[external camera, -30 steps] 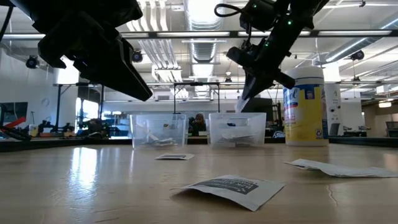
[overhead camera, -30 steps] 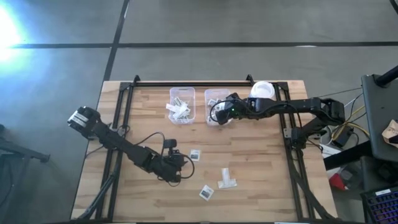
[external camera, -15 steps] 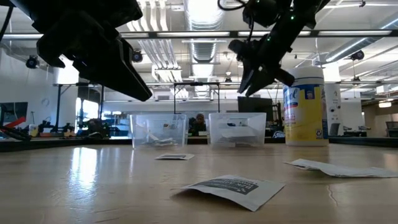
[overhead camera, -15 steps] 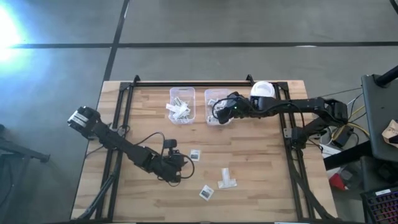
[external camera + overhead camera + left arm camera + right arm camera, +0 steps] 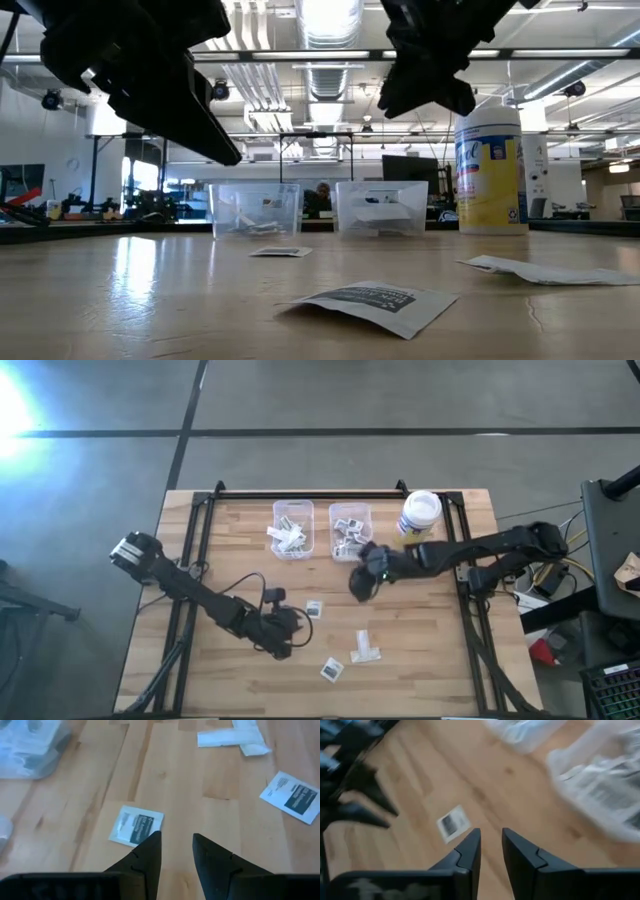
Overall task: Pick & Place First Aid Supplies
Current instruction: Put the gray towelette pack into the right transparent bin
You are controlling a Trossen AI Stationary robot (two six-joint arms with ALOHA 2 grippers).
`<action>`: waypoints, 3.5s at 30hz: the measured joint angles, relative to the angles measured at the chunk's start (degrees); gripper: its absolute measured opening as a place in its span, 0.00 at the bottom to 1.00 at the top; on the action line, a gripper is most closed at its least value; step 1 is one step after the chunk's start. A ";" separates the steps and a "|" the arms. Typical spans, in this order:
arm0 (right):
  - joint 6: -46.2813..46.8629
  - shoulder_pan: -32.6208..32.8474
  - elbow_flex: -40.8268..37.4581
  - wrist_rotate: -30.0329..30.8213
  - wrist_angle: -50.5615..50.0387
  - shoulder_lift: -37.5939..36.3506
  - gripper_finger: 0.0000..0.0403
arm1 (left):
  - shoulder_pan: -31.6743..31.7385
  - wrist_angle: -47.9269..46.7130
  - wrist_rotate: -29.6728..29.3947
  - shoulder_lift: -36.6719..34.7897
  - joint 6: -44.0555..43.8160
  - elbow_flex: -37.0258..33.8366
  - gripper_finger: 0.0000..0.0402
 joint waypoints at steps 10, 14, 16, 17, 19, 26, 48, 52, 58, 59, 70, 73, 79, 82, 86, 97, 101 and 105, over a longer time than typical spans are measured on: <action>1.99 5.42 0.02 -0.50 1.87 4.08 0.17 | 0.28 3.57 0.72 4.82 0.75 -0.11 0.30; 2.43 5.67 0.02 -3.81 1.69 5.37 0.19 | 0.71 6.07 0.63 5.67 2.77 -0.11 0.30; 3.44 6.01 0.02 -5.16 1.24 5.75 0.20 | 1.19 5.99 0.61 6.03 3.71 -0.11 0.30; 3.85 6.19 0.00 -5.93 1.04 5.82 0.20 | 1.57 6.52 0.61 6.32 4.02 -0.11 0.30; 4.42 6.80 0.02 -8.08 1.32 5.98 0.20 | 2.29 7.01 0.63 6.50 4.84 -0.11 0.30; 4.11 8.44 -0.03 -5.06 1.81 6.10 0.20 | 5.51 8.17 2.49 8.88 6.41 -0.09 0.30; 0.70 7.08 1.42 -0.88 21.67 21.39 0.17 | 7.90 8.02 0.48 14.18 5.77 0.00 0.30; 1.35 6.00 1.77 -0.86 21.63 24.33 0.16 | 7.84 7.76 0.67 13.98 5.66 0.00 0.30; 4.28 4.54 1.79 -0.92 22.79 27.44 0.19 | 7.78 7.55 0.74 13.87 5.73 -0.02 0.30; 4.28 4.37 1.79 -0.92 23.12 27.60 0.21 | 7.78 7.55 0.74 13.87 5.79 -0.02 0.30; 5.58 3.74 1.81 0.68 26.19 28.65 0.30 | 6.70 7.55 0.23 13.82 6.23 -0.31 0.30; 6.31 3.66 1.79 1.69 26.57 29.38 0.31 | 6.20 7.78 -0.49 13.82 6.32 -0.37 0.30; 8.54 3.46 1.79 2.18 28.49 31.88 0.31 | 5.96 10.36 0.37 13.87 6.71 -0.97 0.30; 8.79 3.50 1.85 1.56 30.46 32.94 0.31 | 5.77 11.37 0.62 13.91 7.02 -1.11 0.30; 8.74 3.46 2.50 -2.53 31.42 33.91 0.30 | 5.77 11.53 0.54 13.91 6.99 -1.31 0.30; 9.38 3.74 3.76 -11.98 30.80 34.22 0.28 | 5.77 11.96 -0.83 13.87 6.97 -1.90 0.30; 9.88 3.70 3.76 -12.95 30.52 34.31 0.28 | 5.79 11.98 -1.61 13.87 6.96 -1.95 0.30; 9.01 3.70 3.76 -13.01 30.46 34.22 0.27 | 5.77 12.03 -1.73 13.87 6.97 -1.95 0.30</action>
